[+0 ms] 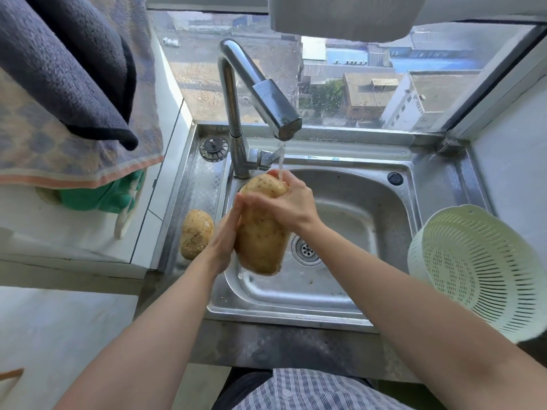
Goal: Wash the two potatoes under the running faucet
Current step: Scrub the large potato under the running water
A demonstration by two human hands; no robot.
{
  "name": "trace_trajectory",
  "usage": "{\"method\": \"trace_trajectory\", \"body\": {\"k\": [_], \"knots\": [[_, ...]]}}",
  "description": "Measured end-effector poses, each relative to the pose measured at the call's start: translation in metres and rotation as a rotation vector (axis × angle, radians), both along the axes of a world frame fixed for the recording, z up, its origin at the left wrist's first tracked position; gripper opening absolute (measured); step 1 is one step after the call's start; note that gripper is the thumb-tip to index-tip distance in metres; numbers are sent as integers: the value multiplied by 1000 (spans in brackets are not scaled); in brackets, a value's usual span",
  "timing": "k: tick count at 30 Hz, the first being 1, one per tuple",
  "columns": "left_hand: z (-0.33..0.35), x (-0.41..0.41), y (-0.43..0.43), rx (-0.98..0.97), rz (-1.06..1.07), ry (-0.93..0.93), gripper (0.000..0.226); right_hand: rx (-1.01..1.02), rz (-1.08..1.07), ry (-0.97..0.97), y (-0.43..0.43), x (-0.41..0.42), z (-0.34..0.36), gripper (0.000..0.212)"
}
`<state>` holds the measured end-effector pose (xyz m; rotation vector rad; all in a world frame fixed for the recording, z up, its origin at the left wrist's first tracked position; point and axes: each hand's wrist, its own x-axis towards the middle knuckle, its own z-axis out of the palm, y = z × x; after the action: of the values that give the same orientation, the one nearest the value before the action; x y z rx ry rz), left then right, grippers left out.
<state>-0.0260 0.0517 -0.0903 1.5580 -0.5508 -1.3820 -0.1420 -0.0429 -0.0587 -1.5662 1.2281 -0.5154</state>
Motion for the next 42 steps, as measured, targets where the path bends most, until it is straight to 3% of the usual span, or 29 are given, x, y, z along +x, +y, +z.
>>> {"method": "trace_trajectory", "body": {"k": [2,3,8,13,18,22,26,28,35,42], "knots": [[4,-5,4,-10,22,38,105,139,-188,-109,-8,6,-1,34],[6,-10,4,-17,47,50,105,175,-234,-112,-13,8,-2,32],[14,-30,-6,27,224,201,96,284,-156,-21,-31,12,1,36],[17,-26,-15,32,293,292,74,391,37,-219,-15,-4,0,38],[12,-25,-20,199,364,244,93,587,6,-228,-1,-15,-14,55],[6,-25,-23,299,238,125,91,750,-42,-190,6,-30,-23,74],[13,-34,-11,383,10,78,62,892,-171,-185,14,-47,-34,75],[12,-40,2,409,-86,78,60,954,-215,-158,20,-57,-42,80],[0,-69,39,398,-12,43,68,930,-155,73,49,-79,-56,81],[-4,-72,110,343,297,20,89,872,66,121,86,-62,-50,74]]}}
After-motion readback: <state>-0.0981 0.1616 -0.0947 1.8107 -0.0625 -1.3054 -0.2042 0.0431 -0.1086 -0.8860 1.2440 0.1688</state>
